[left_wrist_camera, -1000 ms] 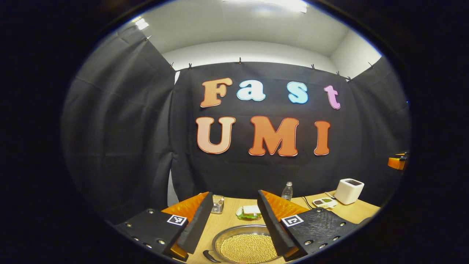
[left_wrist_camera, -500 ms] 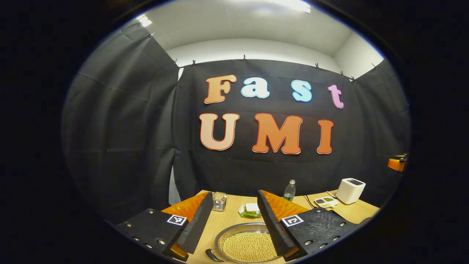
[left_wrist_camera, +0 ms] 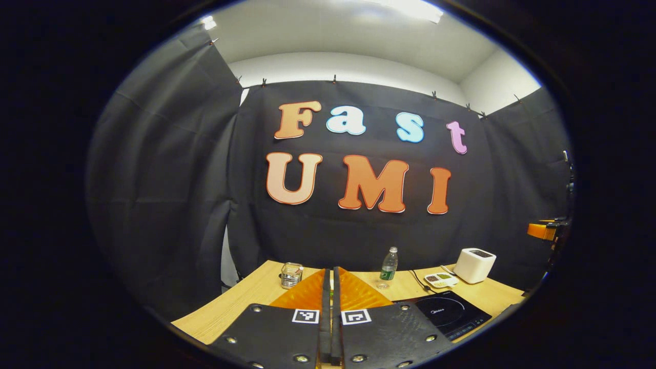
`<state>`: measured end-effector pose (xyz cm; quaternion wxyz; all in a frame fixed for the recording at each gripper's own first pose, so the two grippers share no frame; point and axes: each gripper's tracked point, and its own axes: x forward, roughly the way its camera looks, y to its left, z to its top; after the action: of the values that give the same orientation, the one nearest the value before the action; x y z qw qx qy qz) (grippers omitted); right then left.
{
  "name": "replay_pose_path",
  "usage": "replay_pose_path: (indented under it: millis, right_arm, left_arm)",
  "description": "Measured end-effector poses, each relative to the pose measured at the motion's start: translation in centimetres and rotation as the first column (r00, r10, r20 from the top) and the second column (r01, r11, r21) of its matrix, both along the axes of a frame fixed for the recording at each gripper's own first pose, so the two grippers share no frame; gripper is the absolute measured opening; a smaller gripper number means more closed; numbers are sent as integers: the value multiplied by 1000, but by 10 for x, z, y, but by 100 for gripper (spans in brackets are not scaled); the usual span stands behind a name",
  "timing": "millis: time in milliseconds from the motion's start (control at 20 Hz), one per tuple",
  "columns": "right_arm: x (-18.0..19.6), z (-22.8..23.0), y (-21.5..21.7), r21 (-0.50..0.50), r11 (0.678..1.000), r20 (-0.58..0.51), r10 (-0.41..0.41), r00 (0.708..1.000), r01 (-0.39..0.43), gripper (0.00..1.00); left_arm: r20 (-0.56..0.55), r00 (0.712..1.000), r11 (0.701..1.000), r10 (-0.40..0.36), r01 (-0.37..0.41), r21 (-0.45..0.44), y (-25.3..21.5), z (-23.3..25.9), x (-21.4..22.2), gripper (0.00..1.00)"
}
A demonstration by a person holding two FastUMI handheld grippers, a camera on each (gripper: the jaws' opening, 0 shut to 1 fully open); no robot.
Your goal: First push the handle of the pot to place it horizontally, then grasp the pot with both hands and set it on the induction cooktop.
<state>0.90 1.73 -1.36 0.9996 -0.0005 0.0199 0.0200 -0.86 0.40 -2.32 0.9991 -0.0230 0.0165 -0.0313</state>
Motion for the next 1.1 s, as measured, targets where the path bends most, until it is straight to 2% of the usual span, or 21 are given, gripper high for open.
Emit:
replay_pose_path:
  millis: [200,450,750,1100]
  right_arm:
    - [-1,-4,-5,11,1000,-7,-8,1000,8,94]
    - [-1,-9,-6,33,999,-15,-8,1000,8,94]
    - [2,-8,-6,14,1000,-2,-15,1000,15,94]
    - [2,-15,-2,3,1000,-9,-13,1000,13,94]
  left_arm:
    - [-17,1000,1000,-23,23,20,-4,-9,-10,2]
    - [-122,992,998,-44,50,44,-4,-56,-26,2]
    - [-193,981,995,-27,46,92,0,-93,-48,2]
    - [-344,939,998,-21,41,51,5,-165,-65,2]
